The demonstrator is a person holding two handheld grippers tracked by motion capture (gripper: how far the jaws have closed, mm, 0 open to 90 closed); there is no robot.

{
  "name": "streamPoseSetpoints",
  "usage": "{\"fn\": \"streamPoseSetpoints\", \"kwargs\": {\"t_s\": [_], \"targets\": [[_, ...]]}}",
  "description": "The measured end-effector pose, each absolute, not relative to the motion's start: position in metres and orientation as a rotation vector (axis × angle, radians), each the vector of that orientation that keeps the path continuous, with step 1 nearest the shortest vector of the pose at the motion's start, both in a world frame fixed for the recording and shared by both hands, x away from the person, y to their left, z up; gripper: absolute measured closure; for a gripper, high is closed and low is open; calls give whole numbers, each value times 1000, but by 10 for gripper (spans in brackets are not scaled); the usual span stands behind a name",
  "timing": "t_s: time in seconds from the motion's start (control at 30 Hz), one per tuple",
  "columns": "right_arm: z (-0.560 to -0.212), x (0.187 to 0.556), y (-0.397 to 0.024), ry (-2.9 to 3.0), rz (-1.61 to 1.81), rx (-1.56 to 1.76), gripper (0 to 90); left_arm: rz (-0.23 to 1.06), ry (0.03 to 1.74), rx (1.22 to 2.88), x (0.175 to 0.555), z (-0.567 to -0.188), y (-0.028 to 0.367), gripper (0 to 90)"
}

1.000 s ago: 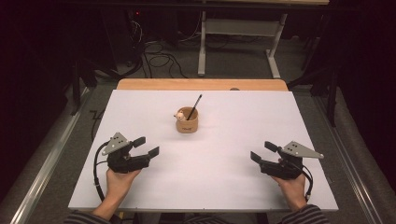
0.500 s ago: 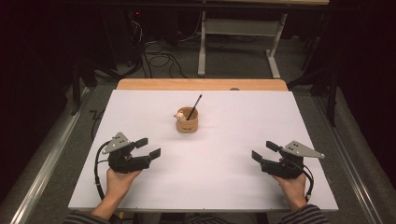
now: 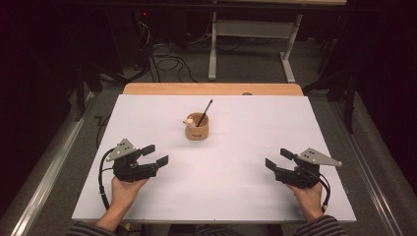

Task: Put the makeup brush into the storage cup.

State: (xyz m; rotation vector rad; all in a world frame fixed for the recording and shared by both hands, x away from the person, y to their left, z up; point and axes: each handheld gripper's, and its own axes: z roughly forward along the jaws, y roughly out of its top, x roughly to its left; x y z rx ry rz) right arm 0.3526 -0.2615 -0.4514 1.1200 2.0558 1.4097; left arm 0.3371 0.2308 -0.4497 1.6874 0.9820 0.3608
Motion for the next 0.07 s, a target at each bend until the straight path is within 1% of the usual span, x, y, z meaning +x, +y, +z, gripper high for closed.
{"fn": "streamPoseSetpoints", "kwargs": {"t_s": [0.07], "targets": [[-452, 354, -262, 2052, 1418, 1129, 281, 370, 983, 1685, 338, -449, 232, 286]]}}
